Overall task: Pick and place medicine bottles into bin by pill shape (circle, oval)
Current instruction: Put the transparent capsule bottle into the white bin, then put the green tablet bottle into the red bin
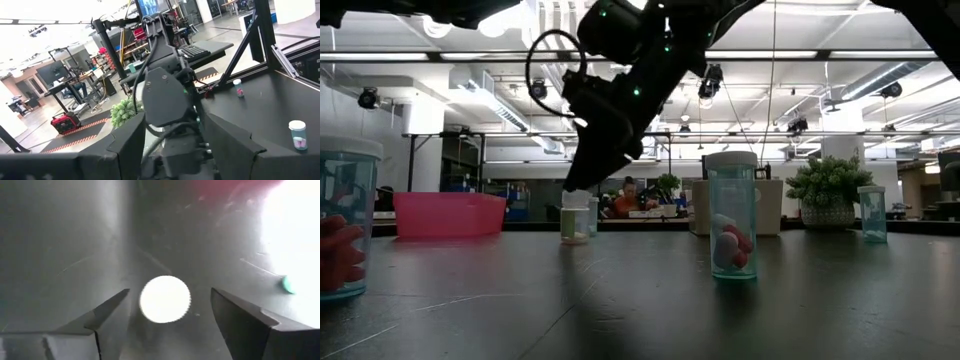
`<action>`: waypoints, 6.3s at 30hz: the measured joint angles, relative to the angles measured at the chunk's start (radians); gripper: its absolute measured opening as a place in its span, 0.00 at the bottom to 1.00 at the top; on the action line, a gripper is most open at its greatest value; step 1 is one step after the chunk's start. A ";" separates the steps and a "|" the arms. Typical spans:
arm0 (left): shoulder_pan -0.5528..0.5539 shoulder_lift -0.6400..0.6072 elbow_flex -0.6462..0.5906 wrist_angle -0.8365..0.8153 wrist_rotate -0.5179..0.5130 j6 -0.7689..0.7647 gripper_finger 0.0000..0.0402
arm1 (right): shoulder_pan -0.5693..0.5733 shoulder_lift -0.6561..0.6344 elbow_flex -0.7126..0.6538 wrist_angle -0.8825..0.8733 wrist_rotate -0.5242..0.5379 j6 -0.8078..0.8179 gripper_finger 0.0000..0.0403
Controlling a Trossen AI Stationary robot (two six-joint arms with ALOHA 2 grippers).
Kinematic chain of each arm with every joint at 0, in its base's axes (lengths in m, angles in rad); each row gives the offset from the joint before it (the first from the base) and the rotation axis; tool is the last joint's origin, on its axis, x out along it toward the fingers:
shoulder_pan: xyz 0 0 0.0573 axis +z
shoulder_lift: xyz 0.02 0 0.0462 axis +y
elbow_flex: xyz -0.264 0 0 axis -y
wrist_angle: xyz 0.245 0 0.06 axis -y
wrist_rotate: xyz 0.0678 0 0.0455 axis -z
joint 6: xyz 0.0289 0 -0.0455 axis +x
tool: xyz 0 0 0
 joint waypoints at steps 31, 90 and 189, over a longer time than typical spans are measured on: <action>0.000 0.001 0.000 0.000 0.000 -0.001 0.47 | 0.002 0.047 -0.005 0.058 -0.001 0.011 0.32; 0.000 0.013 0.001 0.020 -0.024 -0.005 0.47 | -0.462 -0.573 -0.549 -0.162 0.115 0.133 0.35; 0.000 0.164 0.001 0.176 -0.028 -0.091 0.47 | -0.128 -0.772 -0.700 0.071 0.115 0.112 0.50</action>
